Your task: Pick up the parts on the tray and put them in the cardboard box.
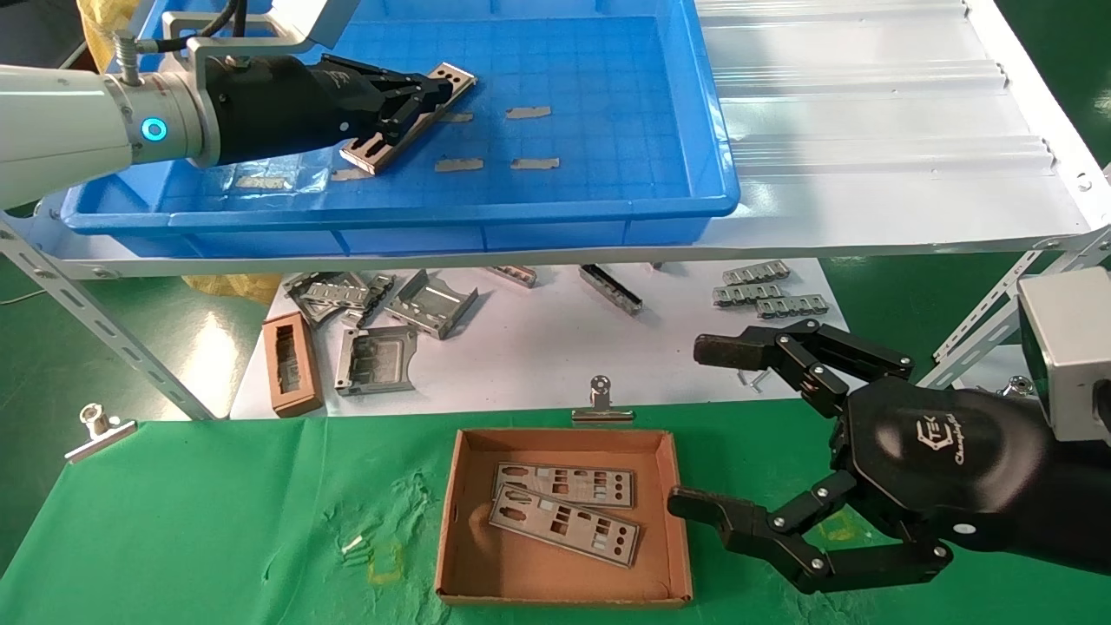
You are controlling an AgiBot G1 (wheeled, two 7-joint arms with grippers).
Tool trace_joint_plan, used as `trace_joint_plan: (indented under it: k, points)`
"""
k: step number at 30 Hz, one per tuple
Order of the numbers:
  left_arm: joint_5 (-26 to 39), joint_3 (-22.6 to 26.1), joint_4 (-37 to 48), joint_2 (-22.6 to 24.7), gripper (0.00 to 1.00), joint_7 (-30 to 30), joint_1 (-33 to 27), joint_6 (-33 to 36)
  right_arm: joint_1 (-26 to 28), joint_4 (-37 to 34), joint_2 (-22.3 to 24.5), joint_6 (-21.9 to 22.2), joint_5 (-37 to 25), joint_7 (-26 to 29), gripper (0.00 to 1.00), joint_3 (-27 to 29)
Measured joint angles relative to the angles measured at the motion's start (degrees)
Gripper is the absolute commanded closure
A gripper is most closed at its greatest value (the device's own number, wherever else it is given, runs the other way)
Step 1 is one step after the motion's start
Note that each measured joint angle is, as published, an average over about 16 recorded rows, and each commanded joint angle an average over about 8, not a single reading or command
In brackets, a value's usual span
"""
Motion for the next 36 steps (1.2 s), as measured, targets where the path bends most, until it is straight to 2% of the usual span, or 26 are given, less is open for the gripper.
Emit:
trace_joint_plan:
  k: [25, 27, 33, 35, 36]
  points:
    - [-0.72, -0.51, 0.81, -0.01, 0.00, 0.21, 0.41, -1.30, 0.00, 0.00, 0.00, 0.00, 0.00, 0.00, 0.00, 0.00]
    - [-0.86, -0.61, 0.95, 0.04, 0.16, -0.02, 0.53, -1.55, 0.00, 0.00, 0.00, 0.00, 0.00, 0.00, 0.00, 0.00]
    - [-1.21, -0.85, 1.37, 0.23, 0.91, -0.90, 0.88, -2.52, 0.00, 0.00, 0.00, 0.00, 0.00, 0.00, 0.00, 0.00]
    - [-1.29, -0.90, 1.48, 0.31, 1.00, -1.23, 0.97, -2.88, 0.00, 0.00, 0.00, 0.00, 0.00, 0.00, 0.00, 0.00]
    - [-1.32, -0.92, 1.52, 0.34, 1.00, -1.39, 1.01, -3.05, 0.00, 0.00, 0.00, 0.00, 0.00, 0.00, 0.00, 0.00]
